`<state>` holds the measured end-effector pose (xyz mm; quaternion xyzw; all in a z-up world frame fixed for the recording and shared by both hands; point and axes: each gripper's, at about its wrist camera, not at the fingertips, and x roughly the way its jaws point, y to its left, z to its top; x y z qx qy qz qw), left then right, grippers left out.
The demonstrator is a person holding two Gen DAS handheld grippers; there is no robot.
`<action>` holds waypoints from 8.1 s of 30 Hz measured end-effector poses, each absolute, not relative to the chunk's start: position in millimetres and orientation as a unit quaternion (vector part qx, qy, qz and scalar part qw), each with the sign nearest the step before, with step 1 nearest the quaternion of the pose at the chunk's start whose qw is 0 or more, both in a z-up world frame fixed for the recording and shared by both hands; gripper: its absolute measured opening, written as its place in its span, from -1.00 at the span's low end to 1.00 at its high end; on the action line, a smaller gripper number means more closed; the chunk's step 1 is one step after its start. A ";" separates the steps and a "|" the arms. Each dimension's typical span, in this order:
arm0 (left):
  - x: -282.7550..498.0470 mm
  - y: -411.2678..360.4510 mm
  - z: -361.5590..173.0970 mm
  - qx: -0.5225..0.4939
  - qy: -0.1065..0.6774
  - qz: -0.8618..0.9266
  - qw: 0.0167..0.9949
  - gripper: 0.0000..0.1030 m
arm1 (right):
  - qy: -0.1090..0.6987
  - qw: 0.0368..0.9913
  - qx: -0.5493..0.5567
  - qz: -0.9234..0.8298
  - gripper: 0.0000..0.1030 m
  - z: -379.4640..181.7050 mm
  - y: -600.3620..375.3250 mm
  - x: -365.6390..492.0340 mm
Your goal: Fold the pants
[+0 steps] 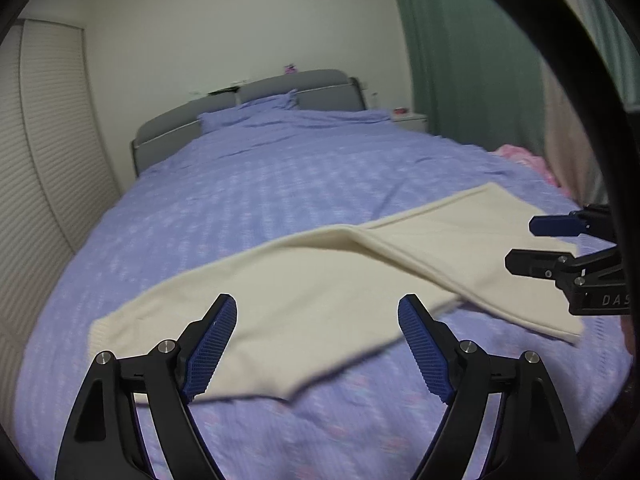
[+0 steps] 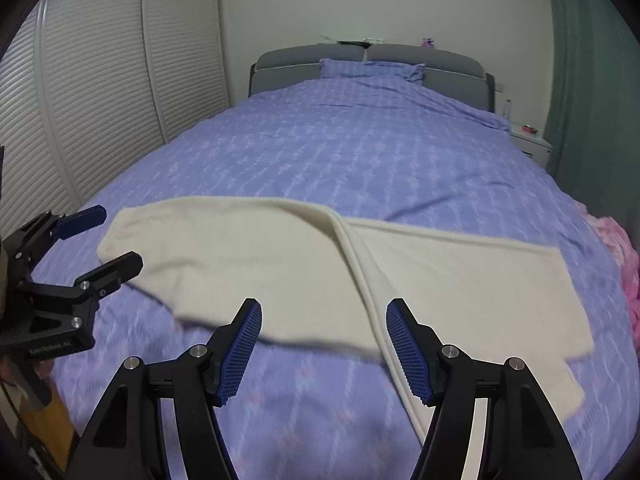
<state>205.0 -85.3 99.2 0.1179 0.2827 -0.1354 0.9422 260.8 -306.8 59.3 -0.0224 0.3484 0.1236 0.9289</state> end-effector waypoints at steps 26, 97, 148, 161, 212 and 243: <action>149.5 -214.4 -11.2 0.116 0.380 -0.206 0.894 0.62 | 0.462 0.885 -0.050 0.029 0.27 -75.7 -422.6 189.6; 355.6 -289.1 46.2 0.138 0.330 -0.210 0.910 0.65 | 0.338 0.918 -0.081 -0.192 0.38 34.6 -584.7 391.5; 187.8 93.8 -12.4 -0.014 0.372 0.044 0.927 0.78 | 0.375 0.886 -0.070 0.264 -0.21 -85.0 -95.8 298.6; 201.4 100.5 -21.2 -0.033 0.385 0.051 0.921 0.78 | 0.381 0.882 -0.084 0.264 -0.26 -81.3 -97.2 330.8; 281.3 255.8 23.2 -0.024 0.343 0.024 0.939 0.85 | 0.327 0.921 -0.068 0.200 0.18 -4.8 -18.4 322.9; 399.2 301.0 -2.4 -0.053 0.396 -0.048 0.916 -0.80 | 0.325 0.910 -0.136 0.217 0.19 -26.5 88.9 385.4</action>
